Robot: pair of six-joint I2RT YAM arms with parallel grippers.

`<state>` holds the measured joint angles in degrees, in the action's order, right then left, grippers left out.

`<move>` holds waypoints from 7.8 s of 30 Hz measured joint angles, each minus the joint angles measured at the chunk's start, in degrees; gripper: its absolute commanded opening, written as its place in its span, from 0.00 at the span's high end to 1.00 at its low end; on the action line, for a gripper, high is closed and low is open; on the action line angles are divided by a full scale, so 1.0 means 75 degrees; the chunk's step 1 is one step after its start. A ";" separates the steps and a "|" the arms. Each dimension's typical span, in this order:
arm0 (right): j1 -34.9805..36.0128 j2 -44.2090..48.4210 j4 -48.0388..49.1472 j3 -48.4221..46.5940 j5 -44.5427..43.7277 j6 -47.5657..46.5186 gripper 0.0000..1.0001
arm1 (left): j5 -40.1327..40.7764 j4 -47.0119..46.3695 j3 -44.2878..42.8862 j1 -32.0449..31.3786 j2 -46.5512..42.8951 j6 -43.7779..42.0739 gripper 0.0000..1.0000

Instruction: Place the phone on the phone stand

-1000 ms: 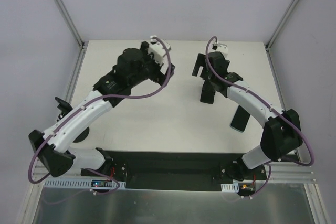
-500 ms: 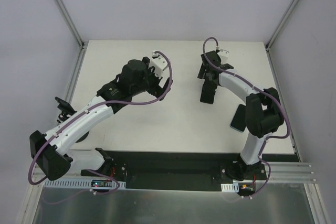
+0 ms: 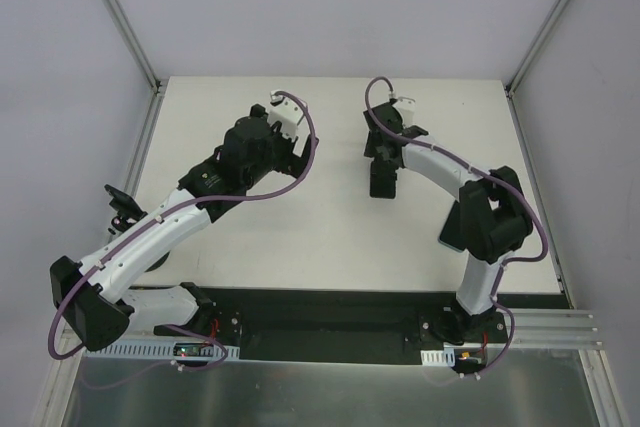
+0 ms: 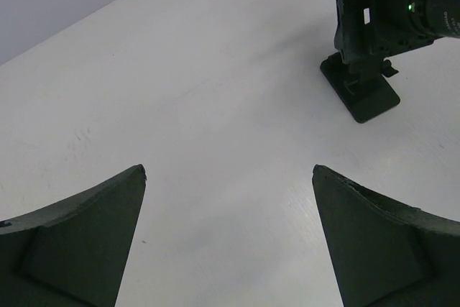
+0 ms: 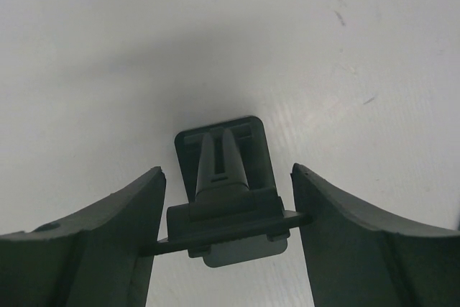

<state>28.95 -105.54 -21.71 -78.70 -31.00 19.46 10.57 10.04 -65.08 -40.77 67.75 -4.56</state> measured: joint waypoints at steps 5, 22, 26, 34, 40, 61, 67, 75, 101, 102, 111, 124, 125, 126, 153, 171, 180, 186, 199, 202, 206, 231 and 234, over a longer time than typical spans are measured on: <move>0.0685 -0.0006 0.0790 -0.0012 0.1128 -0.1192 0.99 | 0.0245 -0.0047 0.0023 0.0000 -0.0003 0.0090 0.05; 0.2296 -0.0385 0.1696 -0.0562 0.6575 -0.5557 0.03 | 0.2145 -0.1518 0.1373 0.0000 -0.2430 0.0169 0.01; 0.2186 -0.0023 0.2122 -0.0064 0.6965 -0.5502 0.03 | 0.2532 -0.1294 0.1113 0.0000 -0.2130 0.0495 0.01; 0.0490 0.1690 0.3264 0.1486 0.7685 -0.4441 0.03 | 0.1142 0.1134 -0.0248 0.0784 -0.1099 0.2159 0.05; -0.0912 0.2655 0.3736 0.2212 0.7857 -0.3853 0.03 | -0.1612 0.2119 -0.0525 0.1751 -0.0379 0.2760 0.17; -0.1778 0.2614 0.4135 0.2585 0.8209 -0.2923 0.01 | -0.3063 0.3523 -0.1886 0.1262 0.3742 0.3200 0.81; -0.1786 0.2562 0.4211 0.2585 0.8244 -0.2850 0.01 | -0.2442 0.3608 -0.1964 0.1174 0.3789 0.3698 1.00; -0.1784 0.2562 0.4243 0.2585 0.8242 -0.2792 0.01 | -0.0898 0.3876 -0.1553 0.1011 0.3235 0.5176 1.00; -0.1037 0.2349 0.4401 0.2480 0.8236 -0.2460 0.01 | 0.2926 0.8737 0.1142 0.2165 -0.1711 1.2310 1.00; -0.1032 0.2320 0.4395 0.2468 0.8227 -0.2460 0.01 | 0.2967 0.8746 0.1183 0.2247 -0.1865 1.2316 1.00; -0.0965 0.2232 0.4348 0.2372 0.8189 -0.2468 0.01 | 0.3051 0.8778 0.1652 0.2553 -0.2162 1.2324 1.00; -0.0877 0.2107 0.4243 0.2291 0.8166 -0.2524 0.01 | 0.3229 0.8789 0.1786 0.2704 -0.2186 1.2219 0.01; -0.0871 0.2107 0.4229 0.2291 0.8166 -0.2550 0.01 | 0.3264 0.8772 0.1784 0.2704 -0.2192 1.2222 0.01; -0.0863 0.2107 0.4217 0.2291 0.8166 -0.2573 0.01 | 0.3270 0.8763 0.1784 0.2704 -0.2203 1.2217 0.01; -0.0720 0.2119 0.3378 0.1888 0.6202 -0.2046 0.03 | -0.2879 0.5176 -0.0565 0.2704 -0.1486 0.4456 0.03; -0.5546 0.4782 0.0017 0.4934 0.5257 -0.0306 0.02 | -0.6210 0.2958 -0.2218 0.1545 0.2620 0.3343 0.02; -0.5692 0.3450 -0.0778 0.4645 0.5042 -0.1105 0.03 | -0.6257 0.2643 -0.1530 0.1239 0.2538 0.3418 0.03; -0.5490 0.3156 -0.1215 0.4488 0.4252 -0.1358 0.02 | -0.6394 0.2398 -0.1448 0.1241 0.2349 0.3550 0.03; -0.4931 0.2468 -0.1457 0.4051 0.3724 -0.1527 0.03 | -0.6411 0.2256 -0.1329 0.1239 0.2113 0.3649 0.04; -0.4771 0.2390 -0.1530 0.4025 0.3637 -0.1556 0.02 | -0.6414 0.2232 -0.1329 0.1241 0.2113 0.3669 0.03; -0.4529 0.2165 -0.1658 0.3876 0.3485 -0.1620 0.04 | -0.6406 0.2229 -0.1329 0.1241 0.2113 0.3669 0.03; -0.4097 0.2547 -0.1055 0.4232 0.3704 -0.1303 0.99 | -0.6286 0.2174 -0.1253 0.1241 0.2224 0.3660 0.12; -0.4095 0.2946 -0.0606 0.4575 0.4191 -0.0833 0.99 | -0.6376 0.2162 -0.1236 0.1241 0.2264 0.3660 0.13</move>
<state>-1.76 -83.44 -26.26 -44.38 0.43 13.21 -37.26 26.26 -74.35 -31.46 84.73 22.90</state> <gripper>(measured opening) 0.720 0.881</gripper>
